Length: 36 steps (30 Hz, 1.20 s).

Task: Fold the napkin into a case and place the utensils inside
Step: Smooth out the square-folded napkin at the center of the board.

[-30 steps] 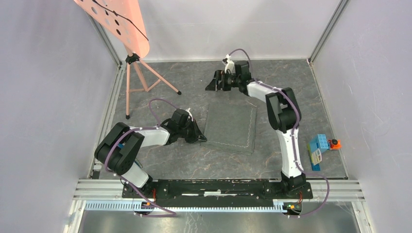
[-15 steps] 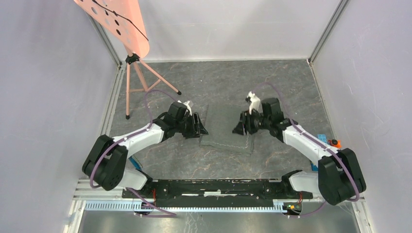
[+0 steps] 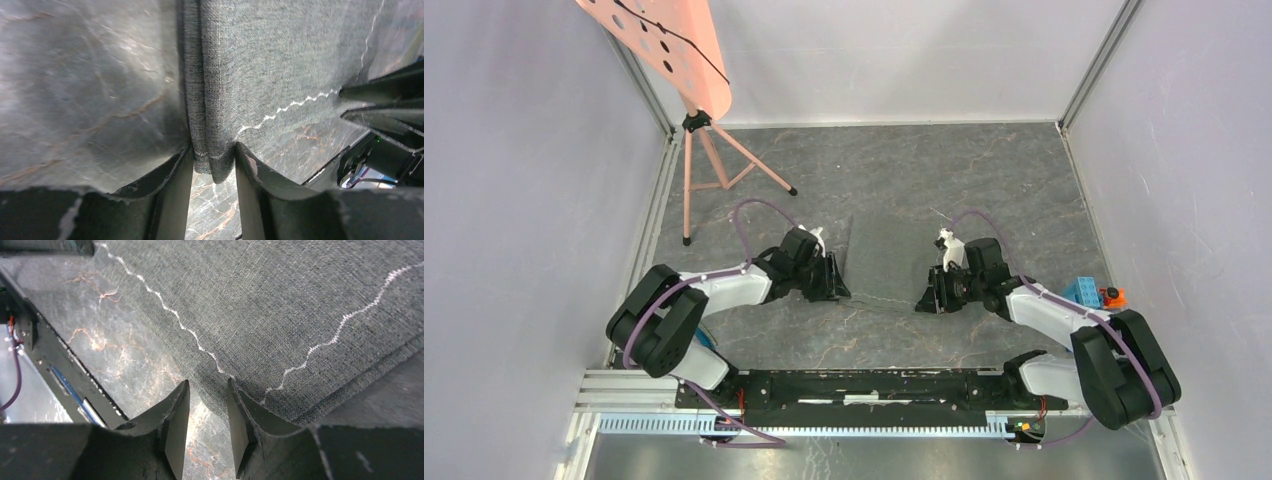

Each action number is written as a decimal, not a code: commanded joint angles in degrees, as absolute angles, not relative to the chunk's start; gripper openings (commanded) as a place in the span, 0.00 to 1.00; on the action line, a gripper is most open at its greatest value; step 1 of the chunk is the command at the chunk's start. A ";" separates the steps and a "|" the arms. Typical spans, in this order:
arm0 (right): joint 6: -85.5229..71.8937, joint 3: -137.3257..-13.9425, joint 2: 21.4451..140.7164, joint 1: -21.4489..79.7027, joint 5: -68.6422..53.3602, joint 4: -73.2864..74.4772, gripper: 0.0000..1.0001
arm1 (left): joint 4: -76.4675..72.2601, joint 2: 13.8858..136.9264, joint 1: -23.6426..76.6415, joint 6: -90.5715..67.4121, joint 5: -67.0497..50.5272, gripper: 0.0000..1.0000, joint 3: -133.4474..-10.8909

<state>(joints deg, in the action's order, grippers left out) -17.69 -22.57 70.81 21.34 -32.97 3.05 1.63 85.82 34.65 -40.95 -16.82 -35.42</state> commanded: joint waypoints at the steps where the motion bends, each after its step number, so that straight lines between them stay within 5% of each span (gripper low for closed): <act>1: -14.67 -22.05 69.25 20.76 -22.11 6.79 0.40 | -0.53 86.01 38.95 -43.57 -15.13 0.41 -30.25; 9: -10.52 -31.08 63.28 20.82 -9.94 20.84 0.52 | -6.85 81.94 46.47 -51.71 -14.08 0.31 -23.59; 15: -12.51 -38.41 66.75 20.64 -20.18 13.44 0.74 | 2.93 72.67 47.15 -50.48 -11.57 0.41 -27.03; 20: -20.85 -43.44 79.71 19.78 -31.31 -5.42 0.76 | 9.00 68.65 44.03 -46.89 -8.96 0.56 -35.37; 24: -28.50 -46.75 90.40 18.34 -37.60 -20.11 0.77 | 2.10 76.32 39.28 -45.66 -12.55 0.64 -41.38; 36: -37.73 -48.49 110.34 10.38 -46.67 -44.28 0.81 | -9.15 100.20 36.39 -42.57 -12.75 0.67 -48.41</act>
